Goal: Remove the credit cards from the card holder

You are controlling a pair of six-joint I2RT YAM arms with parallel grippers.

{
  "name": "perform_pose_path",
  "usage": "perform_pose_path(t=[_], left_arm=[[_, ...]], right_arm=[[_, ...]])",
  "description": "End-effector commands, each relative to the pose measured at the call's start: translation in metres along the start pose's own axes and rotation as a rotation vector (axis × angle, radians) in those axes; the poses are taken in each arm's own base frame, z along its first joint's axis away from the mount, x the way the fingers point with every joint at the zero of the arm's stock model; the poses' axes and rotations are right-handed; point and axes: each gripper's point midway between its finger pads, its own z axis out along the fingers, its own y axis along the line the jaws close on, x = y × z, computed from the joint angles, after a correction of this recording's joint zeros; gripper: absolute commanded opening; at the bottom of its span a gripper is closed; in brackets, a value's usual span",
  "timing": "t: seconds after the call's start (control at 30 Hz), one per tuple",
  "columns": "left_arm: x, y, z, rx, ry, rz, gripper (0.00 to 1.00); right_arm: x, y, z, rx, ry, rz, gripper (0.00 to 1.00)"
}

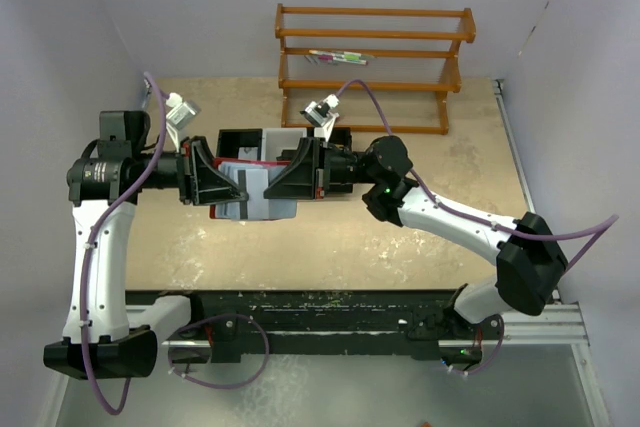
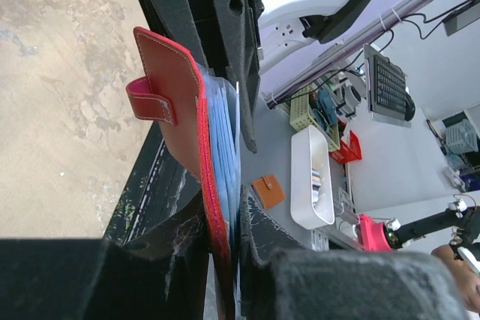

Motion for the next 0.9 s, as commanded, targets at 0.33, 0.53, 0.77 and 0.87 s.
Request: perform_pose_path(t=[0.33,0.53,0.77,0.87], left_arm=[[-0.009,-0.041,-0.003,0.103,-0.015,0.15,0.19],[-0.018,-0.021,-0.003,-0.061,-0.042,0.215,0.15],[-0.023,0.088,-0.048,-0.691,0.018,0.264,0.08],[-0.02,0.119,-0.078,-0.907,0.07,0.295,0.08]], right_arm=[[-0.027,0.008,-0.039,0.054,-0.049,-0.046,0.0],[-0.036,-0.006,-0.066,0.2,-0.043,-0.078,0.0],[-0.064,-0.037,-0.112,0.627,-0.045,-0.219,0.0],[-0.074,-0.059,-0.126,0.776,-0.057,-0.202,0.0]])
